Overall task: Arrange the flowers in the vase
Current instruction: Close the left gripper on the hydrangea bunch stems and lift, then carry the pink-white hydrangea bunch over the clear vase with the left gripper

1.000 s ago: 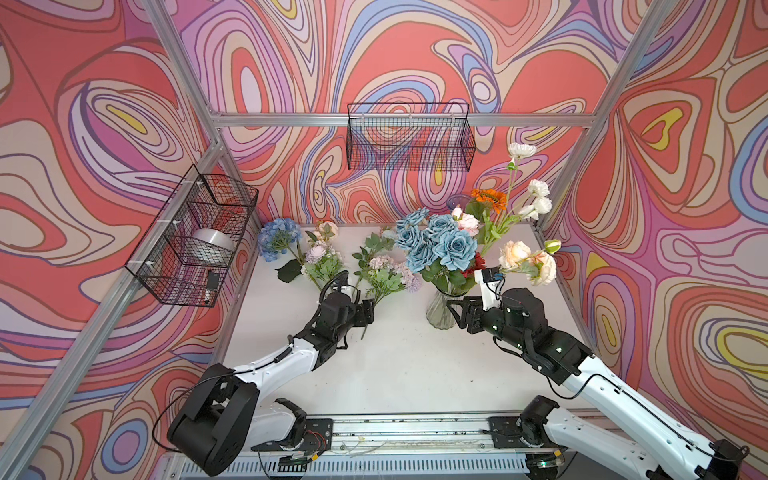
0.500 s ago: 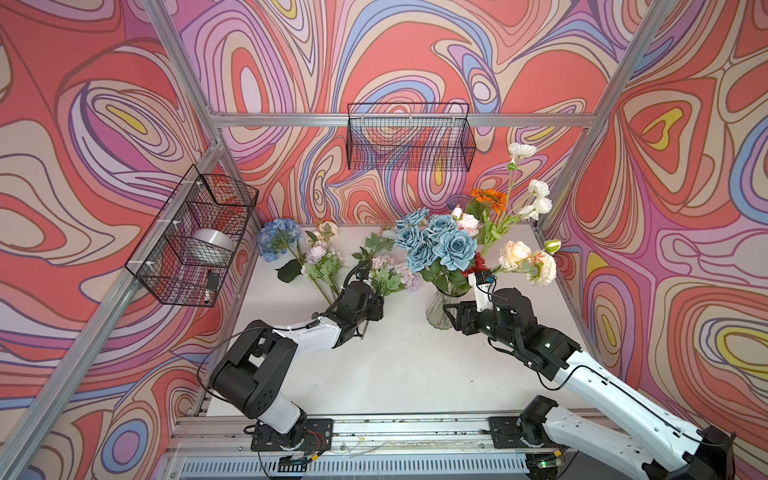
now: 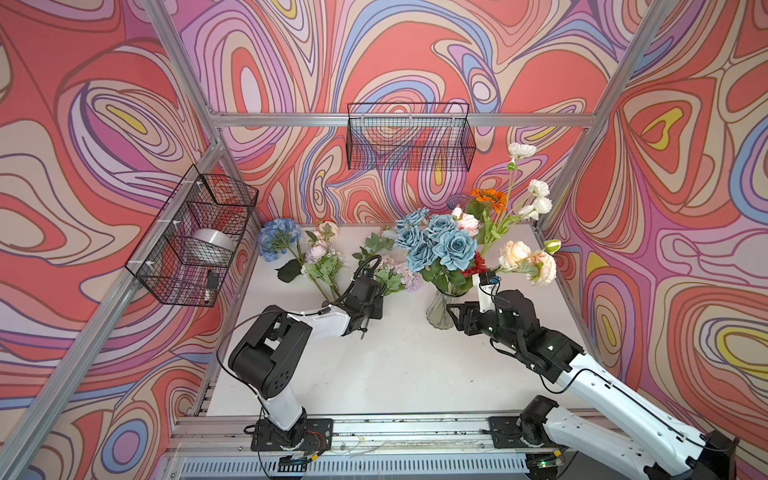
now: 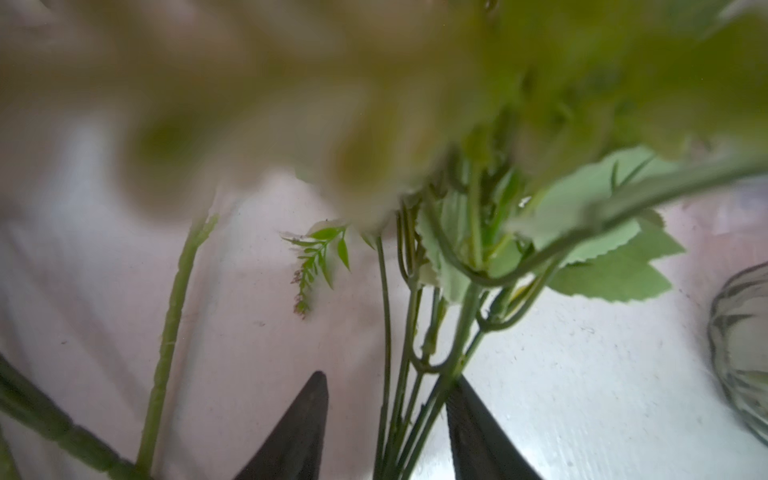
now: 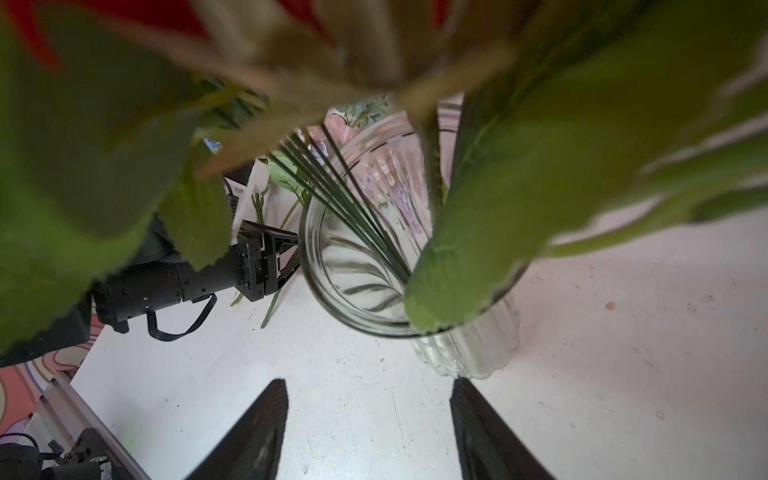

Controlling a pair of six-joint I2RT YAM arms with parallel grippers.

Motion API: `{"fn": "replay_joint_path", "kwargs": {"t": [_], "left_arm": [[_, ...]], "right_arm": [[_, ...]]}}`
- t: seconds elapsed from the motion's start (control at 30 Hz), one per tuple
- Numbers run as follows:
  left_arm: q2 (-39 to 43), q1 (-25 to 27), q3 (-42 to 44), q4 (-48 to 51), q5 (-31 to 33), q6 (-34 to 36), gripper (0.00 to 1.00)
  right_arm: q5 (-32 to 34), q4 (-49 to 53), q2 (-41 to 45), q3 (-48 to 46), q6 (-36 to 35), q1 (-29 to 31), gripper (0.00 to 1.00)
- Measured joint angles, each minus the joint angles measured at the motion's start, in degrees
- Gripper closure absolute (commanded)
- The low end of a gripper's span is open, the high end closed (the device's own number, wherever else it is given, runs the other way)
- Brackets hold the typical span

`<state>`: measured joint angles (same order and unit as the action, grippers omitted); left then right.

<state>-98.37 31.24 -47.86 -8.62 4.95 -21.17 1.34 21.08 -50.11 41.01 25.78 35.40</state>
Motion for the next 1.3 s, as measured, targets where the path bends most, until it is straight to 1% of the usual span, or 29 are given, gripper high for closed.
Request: {"fn": "replay_joint_path", "kwargs": {"t": [0.07,0.2,0.23,0.33,0.4,0.43,0.53,0.6,0.7,0.8,0.97,1.07,1.2,1.23,1.3], "left_arm": [[-0.98,0.0,-1.09,1.03,-0.02,0.02,0.67],[-2.21,0.0,-2.36,3.21,0.0,0.02,0.68],[-2.56,0.0,-2.8,3.8,0.0,0.02,0.71],[-3.63,0.0,-3.96,5.11,-0.07,0.22,0.91],[-3.74,0.02,-4.07,5.51,-0.24,0.35,0.98],[-3.74,0.11,-4.09,5.7,-0.24,0.37,1.0],[-2.82,0.17,-3.65,5.6,-0.52,0.15,1.0],[-0.66,0.17,-2.12,4.96,-1.01,-0.37,1.0],[4.98,0.2,1.16,4.04,-1.95,-1.6,1.0],[12.68,0.2,4.83,1.25,-2.38,-3.13,1.0],[26.23,0.22,11.8,-8.07,-2.43,-6.6,1.0],[33.22,0.22,16.7,-14.64,-2.56,-9.38,1.0],[38.93,0.37,22.08,-21.55,-2.47,-12.72,1.0],[39.91,0.7,22.99,-23.23,-2.29,-13.46,1.0],[41.31,1.92,24.15,-26.64,-1.44,-13.9,1.0]], "right_arm": [[-0.02,0.0,-0.42,0.0,-0.02,0.0,0.35],[-0.02,-0.04,-0.44,0.09,-0.11,0.0,0.35],[-0.02,-0.04,-0.44,0.15,-0.17,0.0,0.35],[-0.02,-0.07,-0.39,0.37,-0.24,0.0,0.35],[-0.02,-0.04,-0.31,0.42,-0.24,0.0,0.35],[-0.07,-0.07,-0.26,0.46,-0.26,0.0,0.35],[-0.87,-0.04,-0.28,0.92,-0.31,0.0,0.37],[-1.79,-0.09,-0.42,1.75,-0.42,0.0,0.4],[-3.63,-0.33,-1.22,3.48,-0.61,0.02,0.43],[-5.03,-0.9,-2.16,5.09,-0.63,0.55,0.45],[-4.94,-0.83,-2.69,5.66,-0.66,1.86,0.46],[-4.81,-1.22,-3.37,5.66,-0.59,1.86,0.49],[-6.38,-4.79,-6.23,6.03,0.76,2.19,0.64],[-7.04,-6.29,-7.43,6.23,1.29,2.4,0.65],[-7.72,-8.72,-9.84,7.04,1.79,3.28,0.66]]}}
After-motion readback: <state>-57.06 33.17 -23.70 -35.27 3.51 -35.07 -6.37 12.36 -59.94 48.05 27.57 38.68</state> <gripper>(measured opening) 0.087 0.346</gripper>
